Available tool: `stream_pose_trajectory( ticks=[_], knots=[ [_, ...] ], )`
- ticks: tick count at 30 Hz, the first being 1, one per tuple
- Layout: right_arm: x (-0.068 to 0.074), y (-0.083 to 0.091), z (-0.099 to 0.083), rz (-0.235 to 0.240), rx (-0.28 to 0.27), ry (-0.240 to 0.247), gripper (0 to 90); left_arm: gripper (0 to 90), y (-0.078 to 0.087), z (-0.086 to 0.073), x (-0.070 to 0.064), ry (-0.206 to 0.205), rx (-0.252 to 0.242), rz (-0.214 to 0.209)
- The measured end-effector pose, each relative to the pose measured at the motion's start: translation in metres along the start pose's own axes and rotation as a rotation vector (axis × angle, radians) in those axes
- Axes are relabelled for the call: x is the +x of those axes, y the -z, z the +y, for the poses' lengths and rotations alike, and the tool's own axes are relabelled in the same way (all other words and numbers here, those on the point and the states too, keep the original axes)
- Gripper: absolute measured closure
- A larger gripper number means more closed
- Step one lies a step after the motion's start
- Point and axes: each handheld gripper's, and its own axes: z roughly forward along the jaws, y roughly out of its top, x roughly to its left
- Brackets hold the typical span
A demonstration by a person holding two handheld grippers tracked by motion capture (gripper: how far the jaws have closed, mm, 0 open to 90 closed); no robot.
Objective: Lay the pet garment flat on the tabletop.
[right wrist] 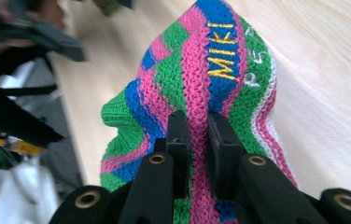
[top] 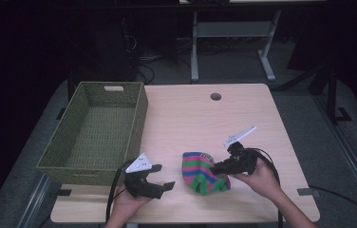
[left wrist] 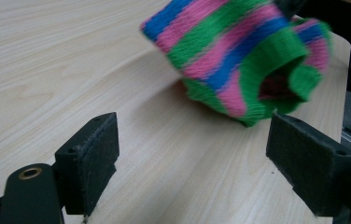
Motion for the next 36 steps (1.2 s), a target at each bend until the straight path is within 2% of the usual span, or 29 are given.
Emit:
stream_pose_trajectory(
  ticks=[7, 11, 15, 17, 20, 22, 25, 26, 27, 30, 33, 36],
  knots=[
    [-0.020, -0.021, 0.002, -0.005, 0.030, -0.007, 77.2, 16.9, 0.001, 0.000, -0.001, -0.002, -0.004, -0.001],
    [-0.027, -0.027, -0.003, -0.044, 0.057, -0.007, 72.4, 16.9, 0.001, 0.000, 0.000, -0.003, -0.006, -0.001],
    [-0.030, -0.026, -0.005, -0.025, 0.043, -0.015, 66.7, 16.9, 0.000, 0.000, -0.001, -0.004, -0.002, -0.002],
    [-0.029, -0.022, -0.005, -0.019, 0.027, -0.007, 61.3, 16.9, -0.001, 0.000, -0.001, -0.005, 0.001, -0.005],
    [-0.022, -0.013, -0.004, -0.013, -0.005, 0.003, 58.3, 16.9, -0.002, 0.000, -0.001, -0.005, 0.005, -0.006],
    [-0.016, -0.006, -0.004, -0.027, -0.016, 0.027, 57.1, 16.9, -0.002, 0.000, -0.001, -0.005, 0.006, -0.007],
    [-0.009, 0.002, -0.004, -0.014, -0.039, 0.048, 56.5, 16.9, -0.002, 0.001, -0.003, -0.007, 0.003, -0.008],
    [-0.006, 0.005, -0.004, -0.022, -0.044, 0.063, 56.5, 16.9, -0.002, 0.001, -0.003, -0.007, 0.003, -0.008],
    [-0.003, 0.008, -0.004, -0.008, -0.049, 0.081, 56.7, 16.9, -0.002, 0.001, -0.003, -0.007, 0.002, -0.008],
    [0.002, 0.011, -0.006, 0.005, -0.044, 0.099, 57.0, 16.9, -0.002, 0.001, -0.002, -0.010, 0.004, -0.007],
    [0.008, 0.012, -0.011, 0.007, -0.029, 0.147, 57.4, 16.9, -0.003, 0.001, -0.002, -0.008, 0.001, -0.011],
    [0.010, 0.011, -0.018, 0.024, -0.019, 0.155, 57.7, 17.4, -0.004, 0.002, -0.003, -0.003, 0.002, -0.024]
  ],
)
